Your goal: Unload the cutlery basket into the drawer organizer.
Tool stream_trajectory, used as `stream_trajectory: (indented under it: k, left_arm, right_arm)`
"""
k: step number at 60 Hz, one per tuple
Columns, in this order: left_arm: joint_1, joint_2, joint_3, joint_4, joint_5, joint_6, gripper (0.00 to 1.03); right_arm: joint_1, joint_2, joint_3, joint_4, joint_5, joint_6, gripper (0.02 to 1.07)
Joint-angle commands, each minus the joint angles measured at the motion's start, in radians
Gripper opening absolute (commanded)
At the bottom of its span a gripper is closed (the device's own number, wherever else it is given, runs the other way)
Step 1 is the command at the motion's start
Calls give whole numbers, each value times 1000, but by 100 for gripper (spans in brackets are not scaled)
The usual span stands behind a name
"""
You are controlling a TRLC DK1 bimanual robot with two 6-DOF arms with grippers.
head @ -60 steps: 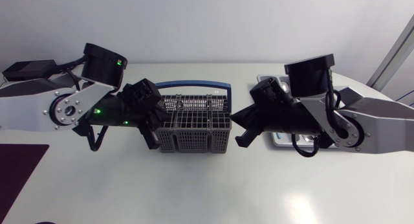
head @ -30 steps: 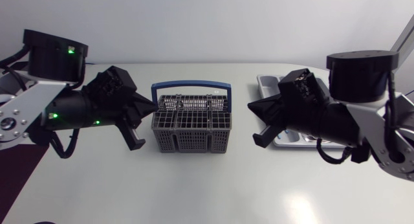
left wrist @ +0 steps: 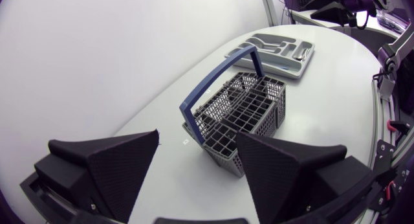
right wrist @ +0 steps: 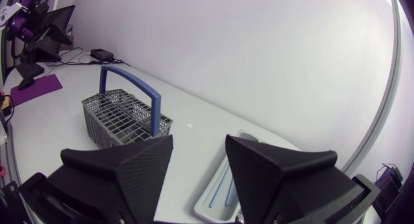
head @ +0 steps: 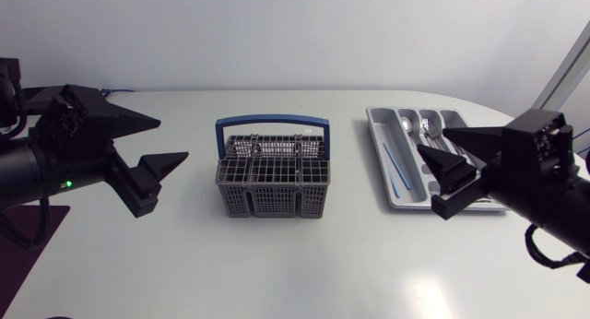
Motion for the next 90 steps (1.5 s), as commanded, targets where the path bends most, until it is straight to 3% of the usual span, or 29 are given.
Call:
stream_trajectory:
  k: [1,3,16,27,43,90]
  left_arm:
    - [13,-47,-35,-1,-4,-24,99]
    - [23,-76,-41,-1,-11,-41,99]
    - [56,-199,-86,4,-15,-140,99]
    - [124,-291,-143,67,-15,-243,99]
    - [164,-409,-214,49,-14,-241,99]
    - [276,-837,-711,288,-201,-560,99]
  right_arm:
    - [-36,-60,-40,-13,6,-26,97]
    - [-59,-95,-55,-15,6,-31,102]
    - [-157,-226,-137,-13,5,-41,102]
    - [-212,-281,-172,-12,2,-52,102]
    - [-261,-395,-228,-12,37,-53,102]
    - [-268,-646,-474,20,104,293,102]
